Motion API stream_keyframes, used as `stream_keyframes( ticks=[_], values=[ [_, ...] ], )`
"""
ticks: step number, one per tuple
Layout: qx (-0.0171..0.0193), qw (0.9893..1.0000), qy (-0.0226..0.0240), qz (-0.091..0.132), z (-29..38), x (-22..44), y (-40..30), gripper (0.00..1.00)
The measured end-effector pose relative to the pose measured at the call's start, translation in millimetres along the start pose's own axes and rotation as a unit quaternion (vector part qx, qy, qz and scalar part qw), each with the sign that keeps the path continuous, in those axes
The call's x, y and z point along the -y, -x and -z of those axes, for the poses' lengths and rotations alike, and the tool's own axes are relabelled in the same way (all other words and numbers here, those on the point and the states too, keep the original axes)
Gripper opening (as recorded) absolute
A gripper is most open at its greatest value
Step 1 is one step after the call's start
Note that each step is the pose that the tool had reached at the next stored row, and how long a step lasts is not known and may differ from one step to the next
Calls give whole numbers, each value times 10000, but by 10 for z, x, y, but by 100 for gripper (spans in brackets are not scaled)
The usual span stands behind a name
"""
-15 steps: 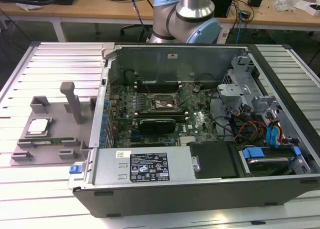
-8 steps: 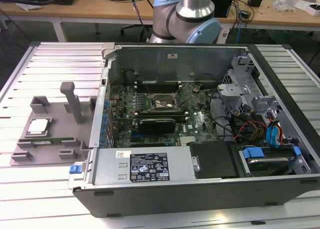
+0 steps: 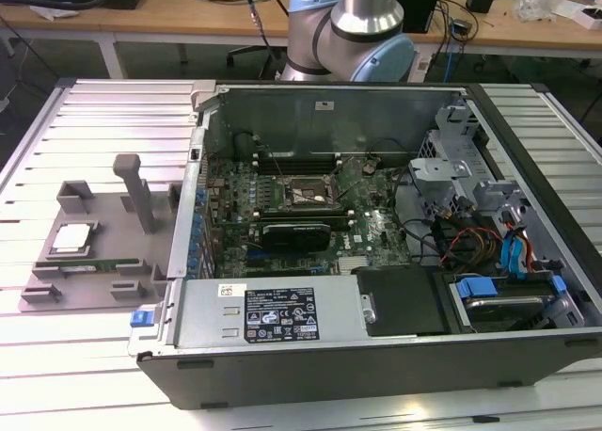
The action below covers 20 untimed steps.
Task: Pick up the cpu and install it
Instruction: 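Pick up the cpu and move it towards the insertion slot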
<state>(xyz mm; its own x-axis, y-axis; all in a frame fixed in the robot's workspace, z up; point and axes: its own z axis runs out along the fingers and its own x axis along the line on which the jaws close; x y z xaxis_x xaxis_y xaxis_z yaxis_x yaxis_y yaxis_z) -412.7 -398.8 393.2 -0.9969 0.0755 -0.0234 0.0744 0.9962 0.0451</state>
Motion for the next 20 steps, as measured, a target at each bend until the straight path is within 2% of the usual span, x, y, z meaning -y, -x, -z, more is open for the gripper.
stream_keyframes(
  ticks=[1,2,3,4,5,8,16,20],
  values=[
    [1,10000,-12,0,0,-1,-1,60],
    [4,10000,-65,0,0,-1,-2,60],
    [11,9999,-168,5,0,0,1,60],
    [14,9997,-243,16,0,-1,4,60],
    [11,9996,-295,40,-1,-2,16,60],
    [6,9995,-299,79,-3,-7,46,60],
    [6,9995,-300,81,-4,-7,47,60],
    [6,9995,-300,81,-29,-5,46,60]
  ],
)
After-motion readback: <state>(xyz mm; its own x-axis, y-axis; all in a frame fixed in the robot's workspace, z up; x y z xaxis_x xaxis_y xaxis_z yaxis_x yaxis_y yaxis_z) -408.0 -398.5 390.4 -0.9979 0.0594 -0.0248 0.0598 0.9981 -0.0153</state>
